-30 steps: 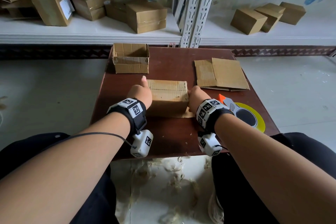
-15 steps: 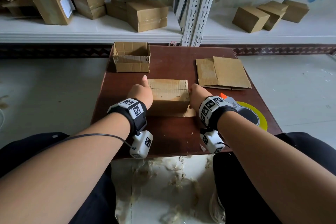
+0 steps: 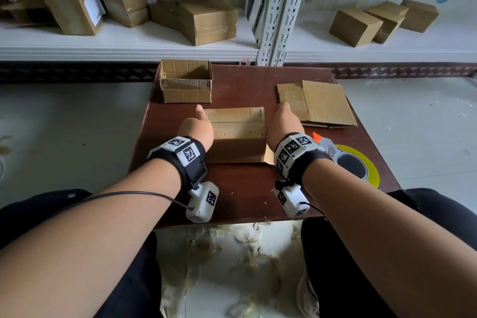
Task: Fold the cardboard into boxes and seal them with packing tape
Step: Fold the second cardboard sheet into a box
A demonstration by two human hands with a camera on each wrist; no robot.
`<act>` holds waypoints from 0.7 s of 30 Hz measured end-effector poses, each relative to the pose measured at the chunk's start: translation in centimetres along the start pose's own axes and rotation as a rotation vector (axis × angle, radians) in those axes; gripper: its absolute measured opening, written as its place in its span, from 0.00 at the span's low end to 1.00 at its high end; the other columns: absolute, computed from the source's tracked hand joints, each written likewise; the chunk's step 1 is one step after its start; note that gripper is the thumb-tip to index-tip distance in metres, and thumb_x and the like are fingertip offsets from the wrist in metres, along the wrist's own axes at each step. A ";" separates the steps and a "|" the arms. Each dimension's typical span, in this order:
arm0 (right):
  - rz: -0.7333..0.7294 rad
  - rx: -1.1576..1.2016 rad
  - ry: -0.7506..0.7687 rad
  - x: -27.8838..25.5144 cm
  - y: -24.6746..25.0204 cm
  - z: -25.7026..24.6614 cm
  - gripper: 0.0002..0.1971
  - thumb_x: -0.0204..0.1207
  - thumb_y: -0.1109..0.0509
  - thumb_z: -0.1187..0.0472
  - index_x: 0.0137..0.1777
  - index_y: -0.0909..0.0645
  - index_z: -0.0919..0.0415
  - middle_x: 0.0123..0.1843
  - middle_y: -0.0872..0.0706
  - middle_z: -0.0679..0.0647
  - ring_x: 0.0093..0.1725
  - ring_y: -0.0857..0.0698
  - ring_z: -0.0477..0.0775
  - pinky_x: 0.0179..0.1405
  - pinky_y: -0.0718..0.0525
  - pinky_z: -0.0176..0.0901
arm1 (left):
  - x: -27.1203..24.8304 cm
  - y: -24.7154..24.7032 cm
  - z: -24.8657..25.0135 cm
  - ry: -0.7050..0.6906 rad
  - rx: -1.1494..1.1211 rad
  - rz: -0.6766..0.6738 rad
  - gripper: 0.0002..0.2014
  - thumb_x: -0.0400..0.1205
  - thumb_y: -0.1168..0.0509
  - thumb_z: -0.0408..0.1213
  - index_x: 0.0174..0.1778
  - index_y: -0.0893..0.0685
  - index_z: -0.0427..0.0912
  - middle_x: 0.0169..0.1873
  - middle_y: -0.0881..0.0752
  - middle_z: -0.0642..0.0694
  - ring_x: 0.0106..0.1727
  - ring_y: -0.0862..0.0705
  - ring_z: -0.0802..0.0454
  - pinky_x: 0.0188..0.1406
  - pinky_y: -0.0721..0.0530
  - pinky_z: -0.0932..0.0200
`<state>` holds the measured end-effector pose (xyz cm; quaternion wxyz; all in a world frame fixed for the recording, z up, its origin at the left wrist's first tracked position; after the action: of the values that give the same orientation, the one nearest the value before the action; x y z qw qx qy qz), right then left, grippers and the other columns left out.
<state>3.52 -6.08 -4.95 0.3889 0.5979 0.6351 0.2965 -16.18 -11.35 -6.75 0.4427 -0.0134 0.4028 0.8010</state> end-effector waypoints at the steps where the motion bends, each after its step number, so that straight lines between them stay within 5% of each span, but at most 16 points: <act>1: 0.036 0.029 0.011 0.0 0.5 -0.3 0.19 0.84 0.37 0.73 0.73 0.30 0.62 0.62 0.14 0.63 0.51 0.19 0.63 0.49 0.23 0.49 | -0.1 0.2 0.2 0.012 -0.022 0.002 0.38 0.93 0.61 0.59 0.71 0.20 0.28 0.69 0.16 0.32 0.68 0.16 0.35 0.57 0.24 0.48; 9: 0.178 0.130 0.127 -0.2 3.2 -2.5 0.11 0.82 0.39 0.71 0.55 0.19 0.56 0.49 0.16 0.50 0.49 0.18 0.58 0.48 0.24 0.44 | -0.8 2.0 1.7 0.041 -0.212 0.009 0.39 0.92 0.59 0.61 0.70 0.19 0.29 0.68 0.16 0.32 0.68 0.16 0.35 0.67 0.21 0.47; 14: 0.201 0.295 0.131 -0.6 4.3 -3.1 0.12 0.83 0.36 0.71 0.49 0.20 0.51 0.43 0.18 0.44 0.51 0.17 0.54 0.50 0.21 0.44 | -1.5 3.8 3.2 -0.033 -0.390 0.040 0.33 0.91 0.55 0.62 0.49 0.19 0.36 0.64 0.15 0.35 0.56 0.18 0.38 0.59 0.21 0.50; 16: 0.220 0.358 0.160 -1.0 4.6 -3.5 0.11 0.82 0.35 0.70 0.48 0.19 0.52 0.43 0.17 0.44 0.51 0.15 0.54 0.50 0.19 0.44 | -2.0 4.7 3.6 -0.050 -0.479 0.070 0.28 0.91 0.51 0.62 0.56 0.20 0.39 0.65 0.17 0.41 0.59 0.20 0.41 0.57 0.26 0.54; 19: 0.258 0.414 0.217 -1.9 5.1 -4.2 0.08 0.82 0.33 0.68 0.48 0.17 0.53 0.45 0.14 0.46 0.49 0.15 0.53 0.47 0.20 0.43 | -2.3 6.2 3.6 -0.077 -0.623 0.089 0.32 0.88 0.46 0.65 0.72 0.19 0.41 0.71 0.17 0.45 0.70 0.19 0.41 0.70 0.23 0.51; 21: 0.272 0.460 0.265 -2.6 5.4 -4.6 0.08 0.83 0.31 0.67 0.49 0.15 0.53 0.46 0.12 0.46 0.48 0.15 0.50 0.47 0.20 0.41 | -2.2 7.1 3.3 -0.073 -0.680 0.087 0.35 0.85 0.45 0.69 0.78 0.22 0.45 0.74 0.19 0.46 0.72 0.21 0.41 0.70 0.26 0.51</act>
<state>2.48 -7.69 2.39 0.1133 0.7060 0.6450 0.2696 -18.90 -12.73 0.78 0.3925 -0.1143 0.0965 0.9075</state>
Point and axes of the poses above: each hand's wrist, its own x-axis towards the middle knuckle, its own y-axis out of the back of the hand, z = x × y, the point moved 4 cm from there along x, towards the middle knuckle
